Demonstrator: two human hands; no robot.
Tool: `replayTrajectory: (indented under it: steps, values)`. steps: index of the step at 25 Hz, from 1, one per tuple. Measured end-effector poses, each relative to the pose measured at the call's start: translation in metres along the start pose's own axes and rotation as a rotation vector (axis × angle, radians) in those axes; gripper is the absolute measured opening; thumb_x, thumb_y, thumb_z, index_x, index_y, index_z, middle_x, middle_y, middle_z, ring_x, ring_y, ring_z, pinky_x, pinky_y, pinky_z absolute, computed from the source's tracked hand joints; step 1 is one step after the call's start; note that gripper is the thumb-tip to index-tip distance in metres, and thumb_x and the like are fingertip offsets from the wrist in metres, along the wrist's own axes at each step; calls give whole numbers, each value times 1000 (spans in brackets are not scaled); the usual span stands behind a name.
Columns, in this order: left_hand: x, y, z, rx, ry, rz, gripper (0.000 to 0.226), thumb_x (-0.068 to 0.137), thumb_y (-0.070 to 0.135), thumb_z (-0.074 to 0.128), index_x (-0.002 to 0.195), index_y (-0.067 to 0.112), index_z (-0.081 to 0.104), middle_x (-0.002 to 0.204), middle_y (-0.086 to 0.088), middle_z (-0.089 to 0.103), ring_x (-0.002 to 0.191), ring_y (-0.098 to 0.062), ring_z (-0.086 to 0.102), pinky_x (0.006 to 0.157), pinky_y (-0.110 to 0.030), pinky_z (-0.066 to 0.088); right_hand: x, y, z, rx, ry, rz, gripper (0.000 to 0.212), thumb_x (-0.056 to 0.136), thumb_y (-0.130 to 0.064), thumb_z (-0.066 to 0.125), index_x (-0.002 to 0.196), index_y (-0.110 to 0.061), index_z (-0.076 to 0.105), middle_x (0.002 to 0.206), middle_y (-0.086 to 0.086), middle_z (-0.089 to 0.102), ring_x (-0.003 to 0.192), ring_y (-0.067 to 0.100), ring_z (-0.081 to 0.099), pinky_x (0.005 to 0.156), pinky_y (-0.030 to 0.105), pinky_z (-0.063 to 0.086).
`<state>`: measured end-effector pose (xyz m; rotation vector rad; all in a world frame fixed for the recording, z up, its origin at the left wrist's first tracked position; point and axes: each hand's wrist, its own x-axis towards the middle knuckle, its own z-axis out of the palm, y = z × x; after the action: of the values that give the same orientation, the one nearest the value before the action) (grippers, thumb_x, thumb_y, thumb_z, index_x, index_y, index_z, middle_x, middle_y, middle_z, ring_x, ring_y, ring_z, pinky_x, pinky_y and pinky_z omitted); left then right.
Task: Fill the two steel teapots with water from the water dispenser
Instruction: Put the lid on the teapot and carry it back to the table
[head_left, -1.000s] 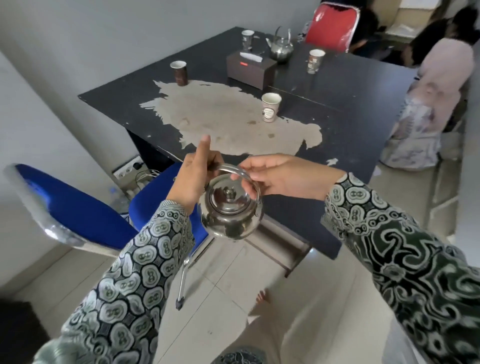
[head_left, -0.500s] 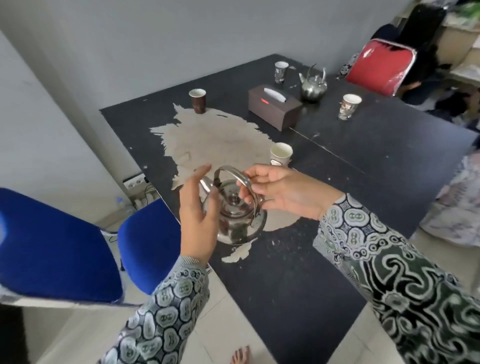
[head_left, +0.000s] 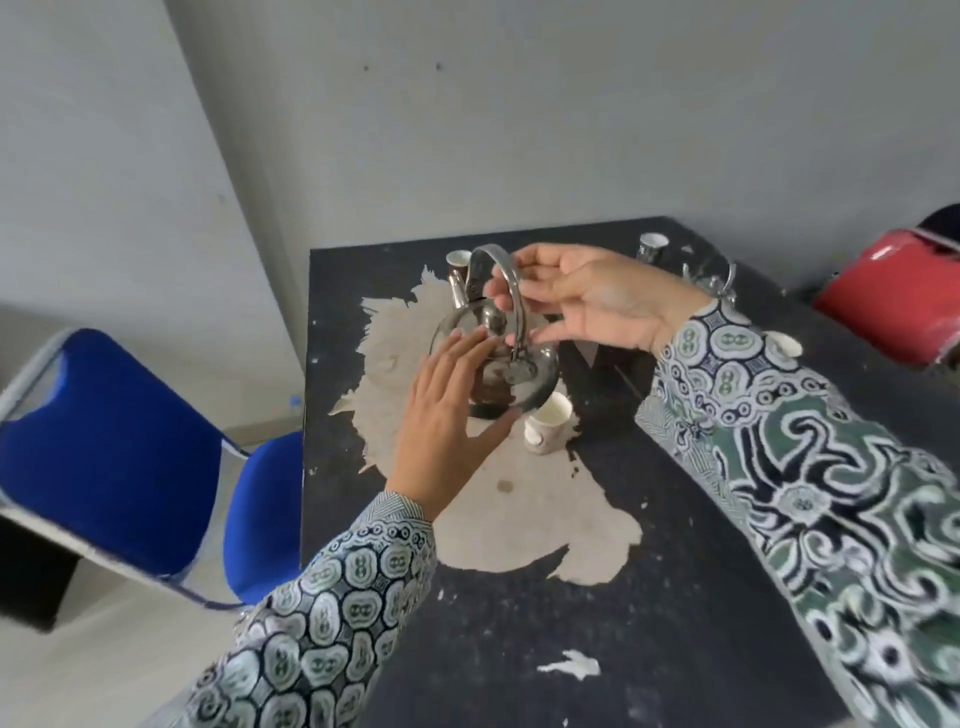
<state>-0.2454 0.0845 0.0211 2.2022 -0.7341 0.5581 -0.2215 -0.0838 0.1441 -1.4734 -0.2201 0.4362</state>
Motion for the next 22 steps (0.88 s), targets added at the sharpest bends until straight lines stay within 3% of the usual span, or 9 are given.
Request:
replayTrajectory:
  steps: [5, 8, 12, 16, 22]
  values:
    - [59, 17, 13, 135, 55, 11, 65, 82, 44, 59, 137, 17, 37, 146, -1, 39, 137, -18, 31, 111, -44, 34, 13, -43, -43, -12, -40, -54, 23, 90, 3, 39, 97, -12, 55, 99, 1, 64, 83, 9, 65, 81, 44, 53]
    - [92, 9, 19, 244, 65, 46, 65, 84, 46, 55, 140, 24, 32, 150, -1, 33, 138, -20, 29, 110, -39, 29, 30, -60, -62, -26, -39, -60, 22, 90, 1, 42, 96, -14, 57, 95, -3, 68, 82, 8, 66, 83, 42, 52]
    - [126, -18, 29, 345, 21, 12, 69, 86, 45, 54, 144, 30, 21, 155, 2, 23, 141, -18, 21, 106, -45, 34, 60, -71, -79, -55, 1, 18, 20, 89, -2, 44, 95, -14, 58, 97, -2, 67, 86, 11, 65, 84, 40, 50]
    - [149, -61, 56, 443, -120, -60, 72, 87, 43, 53, 145, 30, 13, 158, 2, 10, 144, -17, 11, 108, -45, 32, 105, -49, -97, -67, 56, 175, 13, 89, -10, 49, 94, -15, 59, 83, -3, 72, 86, 13, 63, 89, 43, 44]
    - [148, -127, 119, 549, -291, -149, 65, 90, 44, 43, 144, 33, 9, 158, 6, -2, 143, -15, 11, 105, -40, 34, 168, 22, -136, -7, 128, 332, 13, 90, -16, 47, 95, -16, 59, 93, -2, 66, 91, 12, 58, 100, 45, 37]
